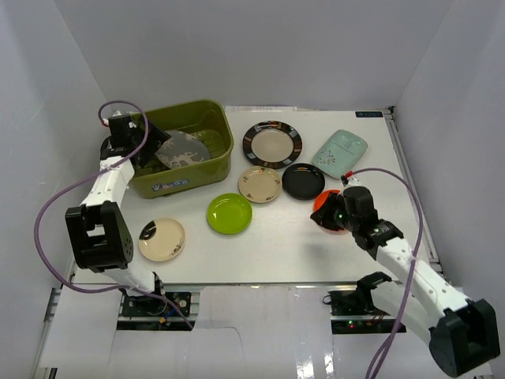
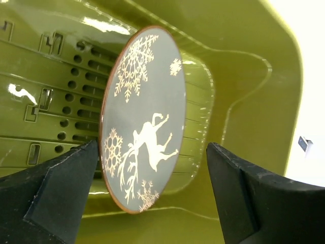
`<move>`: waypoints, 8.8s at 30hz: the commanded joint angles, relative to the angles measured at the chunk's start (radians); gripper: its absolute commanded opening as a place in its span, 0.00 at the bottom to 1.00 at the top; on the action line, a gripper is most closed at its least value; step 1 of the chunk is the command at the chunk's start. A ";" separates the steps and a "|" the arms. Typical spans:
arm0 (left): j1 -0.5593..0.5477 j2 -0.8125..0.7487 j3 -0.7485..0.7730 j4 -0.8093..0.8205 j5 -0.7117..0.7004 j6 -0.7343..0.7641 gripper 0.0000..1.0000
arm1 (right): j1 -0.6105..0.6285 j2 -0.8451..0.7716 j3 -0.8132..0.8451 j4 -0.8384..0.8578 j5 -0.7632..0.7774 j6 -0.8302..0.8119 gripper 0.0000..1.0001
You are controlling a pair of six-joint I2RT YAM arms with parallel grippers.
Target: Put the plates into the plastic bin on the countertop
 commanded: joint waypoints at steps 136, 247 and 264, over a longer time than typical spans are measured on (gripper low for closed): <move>-0.352 -0.267 -0.017 -0.026 0.263 0.183 0.98 | -0.271 1.519 1.094 0.476 -0.258 0.103 0.68; 0.074 -0.037 -0.100 -0.132 0.276 0.237 0.98 | 0.772 1.326 0.960 0.424 0.241 0.209 0.80; -0.098 0.034 0.084 -0.258 -0.237 0.369 0.98 | 0.767 1.450 0.962 0.530 0.177 0.365 0.50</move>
